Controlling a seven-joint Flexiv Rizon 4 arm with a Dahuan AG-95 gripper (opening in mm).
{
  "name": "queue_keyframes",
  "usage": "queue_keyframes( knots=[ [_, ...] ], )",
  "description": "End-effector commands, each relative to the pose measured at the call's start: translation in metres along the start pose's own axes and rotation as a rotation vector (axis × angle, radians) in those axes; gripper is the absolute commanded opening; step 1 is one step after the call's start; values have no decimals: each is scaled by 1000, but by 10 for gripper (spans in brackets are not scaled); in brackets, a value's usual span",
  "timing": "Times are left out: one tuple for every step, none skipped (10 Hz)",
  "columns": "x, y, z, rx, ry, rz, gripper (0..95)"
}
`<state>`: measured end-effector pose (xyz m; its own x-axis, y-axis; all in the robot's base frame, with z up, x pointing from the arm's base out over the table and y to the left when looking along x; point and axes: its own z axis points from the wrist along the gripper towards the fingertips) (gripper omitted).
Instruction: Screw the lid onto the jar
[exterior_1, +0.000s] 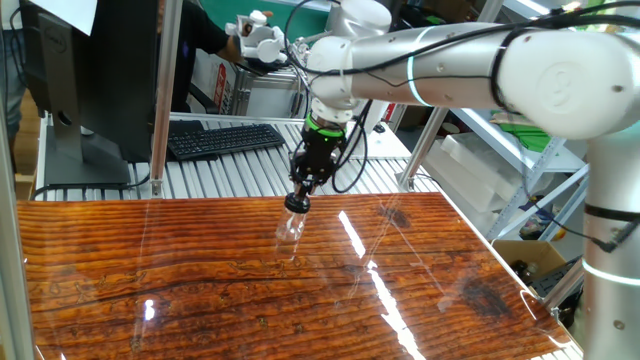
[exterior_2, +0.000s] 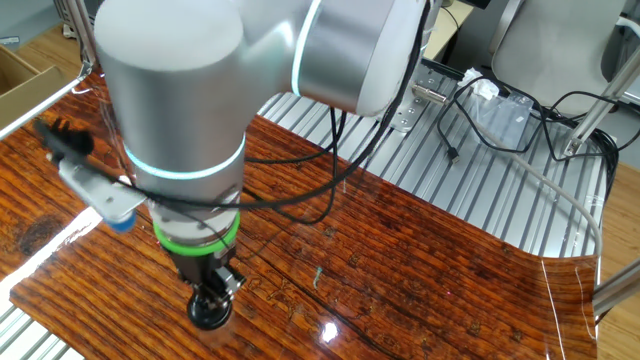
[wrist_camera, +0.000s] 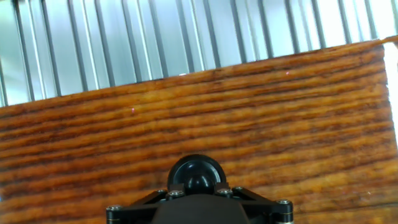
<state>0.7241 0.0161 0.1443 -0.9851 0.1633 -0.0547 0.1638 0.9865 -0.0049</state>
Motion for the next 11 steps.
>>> queue_keyframes(
  knots=[
    [-2, 2, 5, 0, -10, 3, 0],
    [-1, 2, 7, 9, -24, 10, 0],
    [-1, 2, 6, 7, -26, 33, 0],
    [-1, 2, 4, 7, -24, 52, 0],
    [-1, 3, 4, 4, -23, 69, 0],
    [-1, 3, 4, 1, -23, 81, 0],
    [-1, 3, 6, 1, -27, 87, 0],
    [-1, 3, 6, 0, -29, 89, 0],
    [-1, 3, 6, -1, -31, 100, 0],
    [-1, 3, 5, 1, -31, 111, 0],
    [-1, 3, 4, -5, -30, 131, 0]
  ],
)
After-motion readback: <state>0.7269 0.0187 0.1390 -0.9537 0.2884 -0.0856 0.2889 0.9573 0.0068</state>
